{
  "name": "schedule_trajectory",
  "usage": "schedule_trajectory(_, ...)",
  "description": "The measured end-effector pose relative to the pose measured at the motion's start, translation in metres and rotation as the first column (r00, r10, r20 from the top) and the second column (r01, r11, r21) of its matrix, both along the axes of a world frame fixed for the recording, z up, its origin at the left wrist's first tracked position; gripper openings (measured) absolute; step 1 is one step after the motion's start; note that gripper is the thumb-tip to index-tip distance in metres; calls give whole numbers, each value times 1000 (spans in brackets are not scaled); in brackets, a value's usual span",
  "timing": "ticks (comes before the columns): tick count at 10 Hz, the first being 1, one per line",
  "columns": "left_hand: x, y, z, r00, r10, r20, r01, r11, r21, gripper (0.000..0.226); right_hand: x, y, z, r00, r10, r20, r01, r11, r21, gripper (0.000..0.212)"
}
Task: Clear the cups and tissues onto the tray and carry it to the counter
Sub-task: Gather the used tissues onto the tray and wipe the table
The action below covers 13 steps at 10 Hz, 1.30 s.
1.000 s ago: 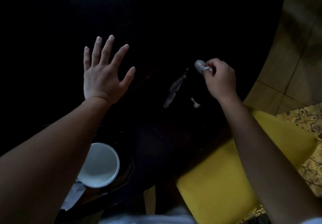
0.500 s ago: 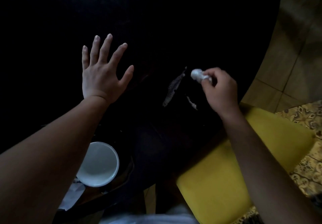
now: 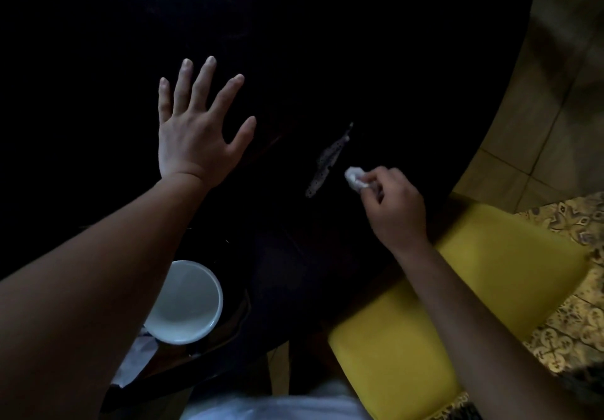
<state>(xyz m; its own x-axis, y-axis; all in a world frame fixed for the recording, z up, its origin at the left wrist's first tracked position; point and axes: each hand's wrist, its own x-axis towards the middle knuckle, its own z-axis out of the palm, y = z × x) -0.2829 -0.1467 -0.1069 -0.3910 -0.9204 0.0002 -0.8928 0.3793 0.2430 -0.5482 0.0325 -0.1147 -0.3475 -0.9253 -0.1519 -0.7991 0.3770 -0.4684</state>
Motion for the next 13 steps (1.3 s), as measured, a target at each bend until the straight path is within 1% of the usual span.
schedule_trajectory(1, -3, 0, 0, 1000, 2, 7, -2, 1000, 6, 64, -1, 4, 4, 999, -9, 42, 9, 1000, 1, 14)
schedule_trajectory(3, -8, -1, 1, 1000, 16, 4, -16, 1000, 20, 65, -22, -66, 8, 990, -141, 19, 142, 976, -165, 21)
schedule_trajectory(4, -11, -2, 1, 1000, 18, 5, -19, 1000, 24, 65, -28, -99, -2, 990, -142, -9, 139, 980, -145, 25)
schedule_trajectory(5, -11, -2, 2, 1000, 22, 9, -22, 999, 26, 65, -27, -99, -9, 995, -98, -25, 96, 992, -81, 26)
schedule_trajectory(6, -10, -2, 2, 1000, 20, 7, -20, 1000, 19, 65, -19, -71, -7, 1000, -1, -15, 1, 999, -32, 24)
schedule_trajectory(7, -9, -2, 2, 1000, 18, 6, -19, 1000, 21, 65, -5, -29, -4, 997, 73, 16, -72, 997, -24, 26)
schedule_trajectory(8, -9, -2, 2, 1000, 14, -1, -14, 1000, 8, 64, 6, -2, -3, 995, 56, 81, -54, 998, -28, 23)
schedule_trajectory(9, -10, -2, 1, 1000, 19, 0, -19, 1000, 1, 64, 2, -13, 1, 989, -25, 146, 34, 997, -63, 18)
schedule_trajectory(10, -10, -1, 0, 1000, 19, 4, -19, 1000, 0, 64, -12, -50, 5, 984, -124, 129, 141, 981, -133, 19)
schedule_trajectory(11, -10, -1, 0, 1000, 18, 0, -18, 1000, 1, 64, -20, -88, 1, 992, -104, 70, 111, 988, -111, 23)
schedule_trajectory(12, -9, -1, 0, 1000, 21, -6, -21, 1000, 3, 64, -18, -98, -6, 999, -26, 31, 26, 1000, -11, 26)
schedule_trajectory(13, -7, -1, 0, 1000, 20, -1, -20, 1000, 5, 64, -12, -75, -4, 999, 40, 34, -40, 999, 17, 24)
